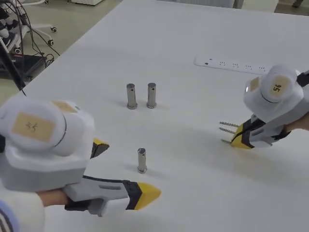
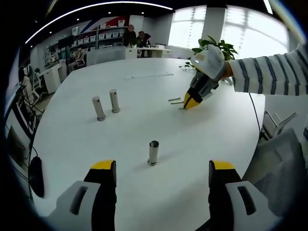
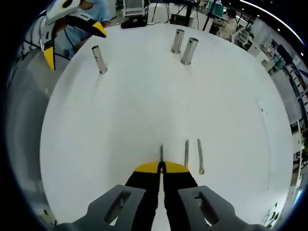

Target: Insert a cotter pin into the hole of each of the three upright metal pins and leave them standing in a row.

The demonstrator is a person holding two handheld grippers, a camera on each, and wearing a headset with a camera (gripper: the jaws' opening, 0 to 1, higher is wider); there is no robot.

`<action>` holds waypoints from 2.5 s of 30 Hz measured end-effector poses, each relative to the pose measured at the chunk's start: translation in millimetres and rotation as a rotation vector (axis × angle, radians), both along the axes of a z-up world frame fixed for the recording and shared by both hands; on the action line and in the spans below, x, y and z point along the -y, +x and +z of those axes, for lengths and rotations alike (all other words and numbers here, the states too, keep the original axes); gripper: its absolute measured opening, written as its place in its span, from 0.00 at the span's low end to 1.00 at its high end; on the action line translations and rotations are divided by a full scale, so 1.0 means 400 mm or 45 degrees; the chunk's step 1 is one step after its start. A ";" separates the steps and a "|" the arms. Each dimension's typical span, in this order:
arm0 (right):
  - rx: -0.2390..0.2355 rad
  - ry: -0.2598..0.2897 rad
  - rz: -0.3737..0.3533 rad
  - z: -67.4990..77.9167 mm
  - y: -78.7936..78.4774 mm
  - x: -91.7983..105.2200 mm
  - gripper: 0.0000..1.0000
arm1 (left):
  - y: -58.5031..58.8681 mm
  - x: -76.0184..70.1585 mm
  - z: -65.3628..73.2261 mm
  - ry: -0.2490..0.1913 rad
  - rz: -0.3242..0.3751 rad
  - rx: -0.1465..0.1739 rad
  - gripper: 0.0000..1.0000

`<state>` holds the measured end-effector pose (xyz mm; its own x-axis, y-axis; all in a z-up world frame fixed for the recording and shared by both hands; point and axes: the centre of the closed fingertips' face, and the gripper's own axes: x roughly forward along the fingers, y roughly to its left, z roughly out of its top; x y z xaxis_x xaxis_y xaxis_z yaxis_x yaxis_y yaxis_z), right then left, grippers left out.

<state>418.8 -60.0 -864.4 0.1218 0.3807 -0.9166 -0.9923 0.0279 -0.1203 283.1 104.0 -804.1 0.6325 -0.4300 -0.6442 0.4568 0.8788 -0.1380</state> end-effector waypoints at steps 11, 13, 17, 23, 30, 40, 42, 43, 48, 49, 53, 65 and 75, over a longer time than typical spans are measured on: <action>0.091 0.014 0.039 0.029 -0.017 0.005 0.02 | 0.013 0.011 0.035 -0.032 -0.007 0.047 0.74; 0.106 0.013 0.042 0.031 -0.024 0.007 0.02 | 0.014 0.018 0.039 -0.033 -0.019 0.054 0.74; 0.142 0.022 0.046 0.045 -0.044 0.007 0.02 | 0.020 0.025 0.046 -0.046 -0.018 0.056 0.70; 0.221 0.054 0.046 0.080 -0.061 -0.003 0.02 | 0.031 0.046 0.054 -0.079 -0.034 0.060 0.65; 0.359 0.084 0.071 0.126 -0.077 -0.024 0.02 | 0.046 0.077 0.056 -0.116 -0.059 0.054 0.63; 0.355 0.134 0.037 0.142 -0.163 -0.049 0.02 | 0.071 0.119 0.053 -0.132 -0.119 0.064 0.61; 0.359 0.141 0.036 0.145 -0.180 -0.053 0.02 | 0.075 0.128 0.050 -0.135 -0.134 0.063 0.59; 0.367 0.140 0.036 0.147 -0.186 -0.054 0.02 | 0.075 0.133 0.049 -0.137 -0.142 0.060 0.59; 0.390 0.144 0.025 0.155 -0.215 -0.061 0.02 | 0.073 0.153 0.047 -0.141 -0.182 0.054 0.55; 0.397 0.145 0.022 0.156 -0.221 -0.062 0.02 | 0.073 0.156 0.047 -0.143 -0.187 0.054 0.54; 0.413 0.138 0.021 0.154 -0.232 -0.064 0.02 | 0.076 0.179 0.051 -0.183 -0.210 0.044 0.51; 0.369 0.161 -0.017 0.143 -0.260 -0.071 0.02 | 0.077 0.251 0.047 -0.217 -0.320 0.034 0.39; 0.372 0.168 -0.044 0.148 -0.259 -0.065 0.02 | 0.095 0.272 0.038 -0.299 -0.271 -0.021 0.29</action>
<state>315.4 -34.2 -805.4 0.3875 0.4852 -0.7838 -0.9146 0.0955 -0.3930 321.3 -4.9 -788.8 0.5026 -0.6897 -0.5212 0.6228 0.7070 -0.3351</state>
